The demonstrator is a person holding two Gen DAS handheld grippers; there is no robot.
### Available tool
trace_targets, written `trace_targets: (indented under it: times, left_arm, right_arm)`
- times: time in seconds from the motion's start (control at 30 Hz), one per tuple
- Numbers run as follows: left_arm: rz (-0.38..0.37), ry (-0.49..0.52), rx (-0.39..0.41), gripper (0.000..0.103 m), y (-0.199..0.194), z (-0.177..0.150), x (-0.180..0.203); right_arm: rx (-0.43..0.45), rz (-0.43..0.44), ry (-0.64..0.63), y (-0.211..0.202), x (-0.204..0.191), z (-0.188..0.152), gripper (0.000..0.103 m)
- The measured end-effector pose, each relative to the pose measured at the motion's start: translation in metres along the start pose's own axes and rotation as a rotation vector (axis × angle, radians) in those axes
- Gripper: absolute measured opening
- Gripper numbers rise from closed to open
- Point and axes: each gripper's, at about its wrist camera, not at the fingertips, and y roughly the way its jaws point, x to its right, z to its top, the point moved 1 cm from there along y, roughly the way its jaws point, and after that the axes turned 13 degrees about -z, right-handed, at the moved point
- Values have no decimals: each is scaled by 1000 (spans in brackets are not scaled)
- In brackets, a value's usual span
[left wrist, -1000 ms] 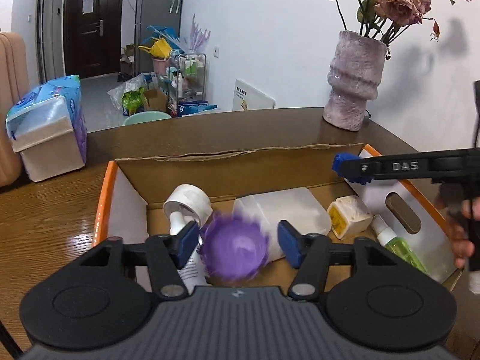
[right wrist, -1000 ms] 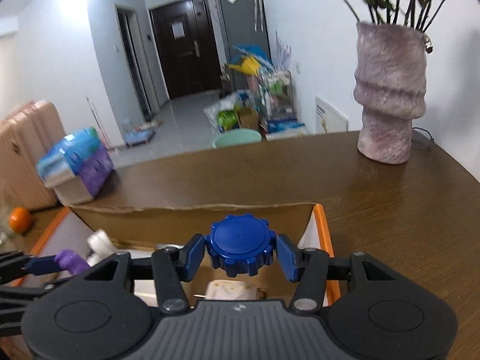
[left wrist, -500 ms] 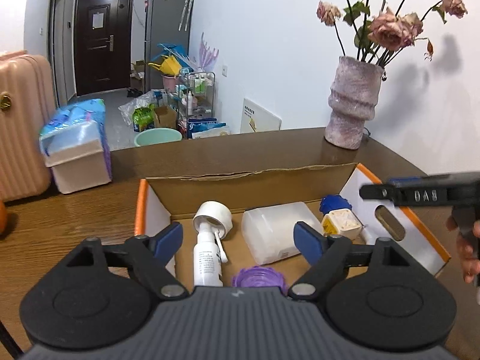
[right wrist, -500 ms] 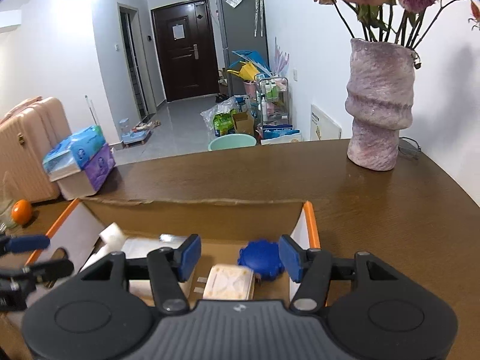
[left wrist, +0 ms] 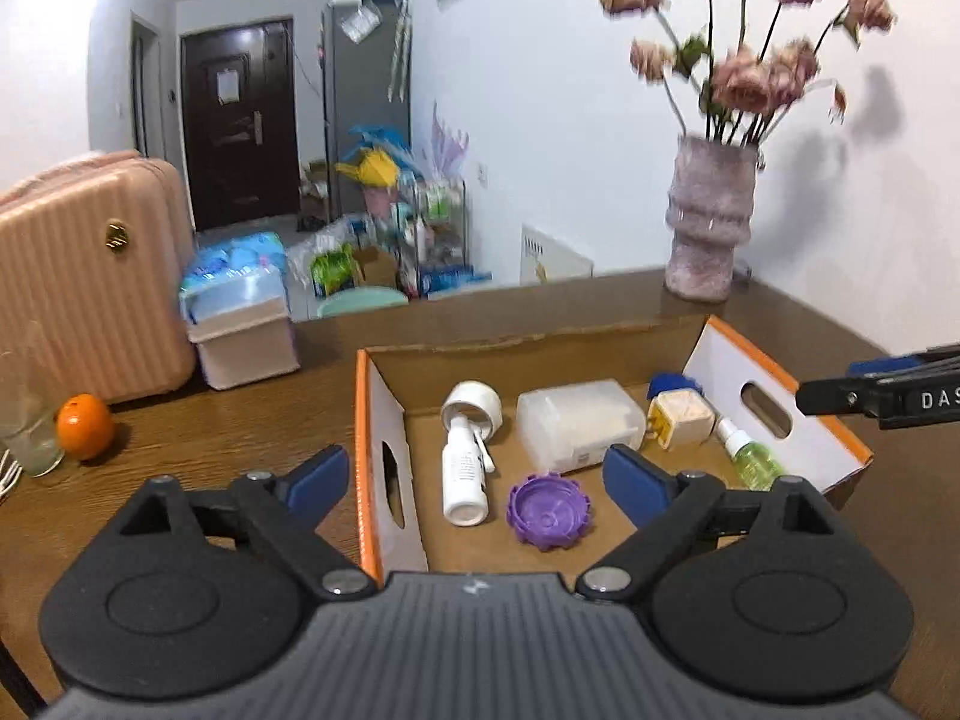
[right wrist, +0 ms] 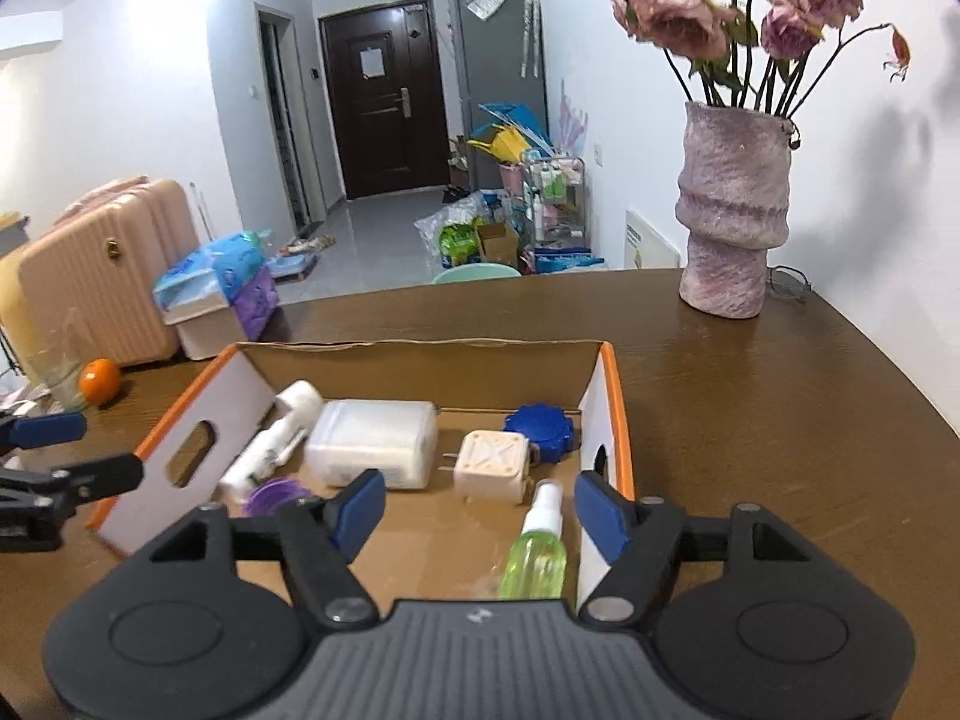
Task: Organize rigid objects
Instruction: 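Lower both caps into the box and open both tools, then move both open tools from the box toward the white caps on the table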
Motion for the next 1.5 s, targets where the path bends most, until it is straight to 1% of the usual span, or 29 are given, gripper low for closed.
trace_targets:
  times: [0.07, 0.1, 0.2, 0.3, 0.4, 0.5, 0.63, 0.7, 0.77, 0.83, 0.9, 0.97, 1.03, 1.13, 1.2, 1.3, 1.4, 1.5]
  left_arm:
    - [-6, 10, 31, 101, -15, -6, 5]
    - [-10, 18, 41, 101, -21, -9, 8]
    - [-21, 41, 35, 102, -36, -21, 15]
    - [-18, 43, 71, 103, -56, -35, 21]
    - [-32, 59, 119, 103, -79, -52, 28]
    - [-17, 78, 163, 103, -100, -67, 37]
    - [-14, 46, 247, 103, -134, -84, 44]
    - [1, 38, 292, 103, -151, -94, 49]
    - [30, 54, 340, 103, -169, -105, 57]
    - [56, 69, 384, 103, -187, -116, 66]
    - [51, 73, 406, 103, -202, -125, 73]
    - [48, 72, 419, 103, -217, -136, 79]
    - [60, 84, 424, 103, -230, -146, 86]
    - [106, 104, 427, 103, -246, -162, 96]
    - [117, 87, 432, 103, -257, -174, 102]
    - [103, 52, 426, 103, -267, -189, 106]
    - [139, 56, 412, 103, -266, -191, 109]
    - [150, 46, 424, 103, -266, -190, 111]
  right_arm:
    - [8, 4, 2, -12, 1, -4, 72]
    - [16, 3, 2, -20, 2, -8, 72]
    - [24, 0, -3, -39, 2, -18, 74]
    - [37, 11, -32, -55, -3, -33, 78]
    - [79, 27, -65, -74, -10, -51, 82]
    - [144, 22, -80, -96, -15, -70, 85]
    - [230, 24, -55, -125, -19, -97, 88]
    - [270, 23, -42, -139, -22, -111, 89]
    - [296, 33, -45, -151, -25, -124, 92]
    - [327, 44, -44, -164, -27, -139, 97]
    - [353, 50, -34, -176, -29, -152, 98]
    - [369, 55, -22, -187, -32, -166, 99]
    - [378, 54, -11, -200, -34, -181, 99]
    - [408, 48, 0, -218, -37, -204, 101]
    - [436, 36, 11, -232, -39, -222, 101]
    - [458, 41, 36, -248, -39, -244, 102]
    - [472, 65, 19, -260, -42, -257, 102]
    - [537, 47, -6, -272, -47, -261, 103]
